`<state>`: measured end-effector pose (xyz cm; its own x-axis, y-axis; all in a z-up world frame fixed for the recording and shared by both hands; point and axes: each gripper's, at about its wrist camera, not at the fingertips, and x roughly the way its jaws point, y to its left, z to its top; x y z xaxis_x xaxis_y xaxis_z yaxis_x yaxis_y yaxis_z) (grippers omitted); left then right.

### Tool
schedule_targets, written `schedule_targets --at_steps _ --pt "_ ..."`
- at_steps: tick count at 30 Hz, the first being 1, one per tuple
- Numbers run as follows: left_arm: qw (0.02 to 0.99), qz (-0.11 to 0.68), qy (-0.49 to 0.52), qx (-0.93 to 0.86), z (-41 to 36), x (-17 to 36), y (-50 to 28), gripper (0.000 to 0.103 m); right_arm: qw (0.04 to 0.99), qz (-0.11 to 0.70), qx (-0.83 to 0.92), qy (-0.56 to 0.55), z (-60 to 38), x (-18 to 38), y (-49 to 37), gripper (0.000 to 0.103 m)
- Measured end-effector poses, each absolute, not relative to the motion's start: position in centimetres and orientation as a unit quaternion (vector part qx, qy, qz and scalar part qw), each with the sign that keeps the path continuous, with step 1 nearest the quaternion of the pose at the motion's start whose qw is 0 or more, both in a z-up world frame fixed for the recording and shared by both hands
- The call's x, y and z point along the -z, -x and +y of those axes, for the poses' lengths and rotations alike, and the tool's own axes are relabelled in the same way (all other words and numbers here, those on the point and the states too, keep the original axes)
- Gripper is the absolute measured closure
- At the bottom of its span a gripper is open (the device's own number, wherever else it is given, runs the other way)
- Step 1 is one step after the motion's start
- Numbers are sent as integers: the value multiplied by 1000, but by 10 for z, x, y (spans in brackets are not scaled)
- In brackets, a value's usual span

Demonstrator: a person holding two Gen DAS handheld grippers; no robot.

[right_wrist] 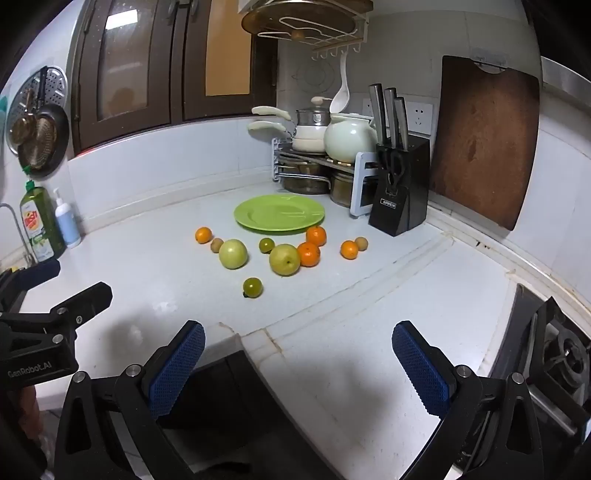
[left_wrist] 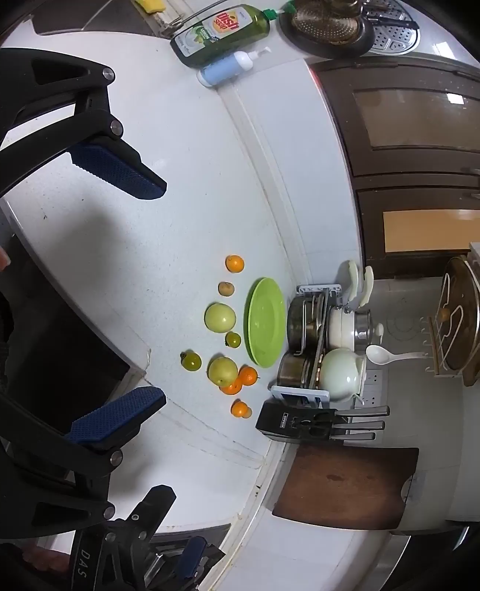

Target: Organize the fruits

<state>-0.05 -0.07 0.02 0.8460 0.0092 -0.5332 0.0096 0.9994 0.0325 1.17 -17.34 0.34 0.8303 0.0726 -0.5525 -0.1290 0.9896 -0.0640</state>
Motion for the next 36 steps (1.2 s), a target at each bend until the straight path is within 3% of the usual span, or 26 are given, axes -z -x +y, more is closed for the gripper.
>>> schedule_targets --at_steps 36 --pt "966 260 -17 7 1 -19 12 0 955 288 -66 32 -172 -14 -8 1"
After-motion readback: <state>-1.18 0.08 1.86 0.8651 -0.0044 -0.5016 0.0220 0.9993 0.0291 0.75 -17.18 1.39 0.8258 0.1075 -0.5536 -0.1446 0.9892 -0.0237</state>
